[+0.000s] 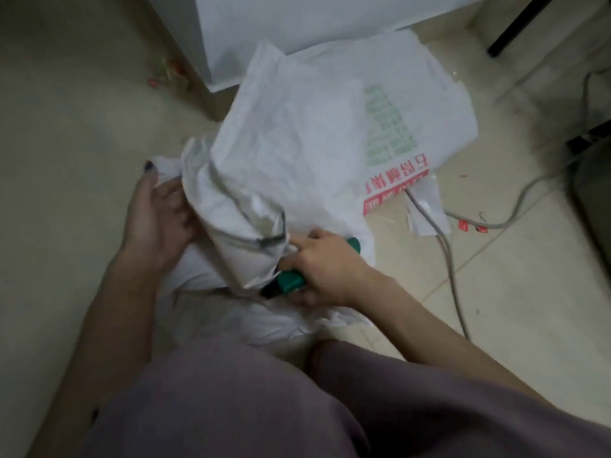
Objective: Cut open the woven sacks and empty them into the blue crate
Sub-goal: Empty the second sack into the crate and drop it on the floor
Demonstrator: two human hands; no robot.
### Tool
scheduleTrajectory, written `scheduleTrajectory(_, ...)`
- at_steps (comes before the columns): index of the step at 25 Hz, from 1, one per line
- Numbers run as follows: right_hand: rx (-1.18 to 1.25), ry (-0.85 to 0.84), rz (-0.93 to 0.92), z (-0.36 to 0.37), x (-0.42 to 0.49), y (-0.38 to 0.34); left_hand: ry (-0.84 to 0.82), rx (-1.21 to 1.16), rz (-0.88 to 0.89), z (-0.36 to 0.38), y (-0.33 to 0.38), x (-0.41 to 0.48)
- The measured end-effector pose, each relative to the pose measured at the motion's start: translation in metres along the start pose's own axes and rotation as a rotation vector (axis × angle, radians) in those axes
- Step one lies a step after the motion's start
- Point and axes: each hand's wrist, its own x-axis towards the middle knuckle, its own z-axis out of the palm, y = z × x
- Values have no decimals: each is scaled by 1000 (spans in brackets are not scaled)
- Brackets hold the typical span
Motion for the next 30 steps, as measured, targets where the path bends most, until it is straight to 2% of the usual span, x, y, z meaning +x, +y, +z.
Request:
scheduleTrajectory(2,-108,-164,-65,14,8,-18,8,115,49,-9,14,-16)
scheduleTrajectory(3,-137,-198,-108,17,13,-28,45,248,75,-11,12,-17)
scheduleTrajectory(6,-107,-244,-219,22,22,-45,356,771,156,-25,-2,-13)
scheduleTrajectory(8,9,-297,-192,19,17,-37,511,950,255,-41,-7,-19)
scheduleTrajectory(9,151,-286,-118,13,12,-28,537,969,299,-49,-10,-24)
scheduleTrajectory(10,340,-193,-17,6,7,-18,553,967,331,-58,-15,-27)
scheduleTrajectory(11,492,-3,70,0,2,-7,565,962,343,-64,-20,-30)
scheduleTrajectory(12,508,238,112,-5,1,2,577,952,349,-71,-26,-29)
scheduleTrajectory(13,391,466,123,-8,4,9,567,935,354,-79,-32,-27)
scheduleTrajectory(14,244,601,124,-10,13,15,550,938,374,-84,-36,-24)
scheduleTrajectory(15,136,616,128,-9,27,19,550,976,390,-90,-39,-21)
scheduleTrajectory(16,86,512,133,-6,43,22,570,1058,385,-97,-42,-17)
scheduleTrajectory(18,31,201,179,9,73,29,688,1161,228,-110,-47,-14)
scheduleTrajectory(20,-103,-43,226,31,93,36,722,1104,125,-122,-55,-15)
scheduleTrajectory(22,-167,-158,238,47,102,37,703,1061,113,-127,-61,-20)
scheduleTrajectory(25,-49,-151,243,44,104,39,698,968,-9,-129,-59,-25)
scheduleTrajectory(28,212,120,398,38,93,42,620,693,15,-131,-55,-35)
scheduleTrajectory(30,597,282,610,34,83,43,590,643,118,-135,-47,-41)
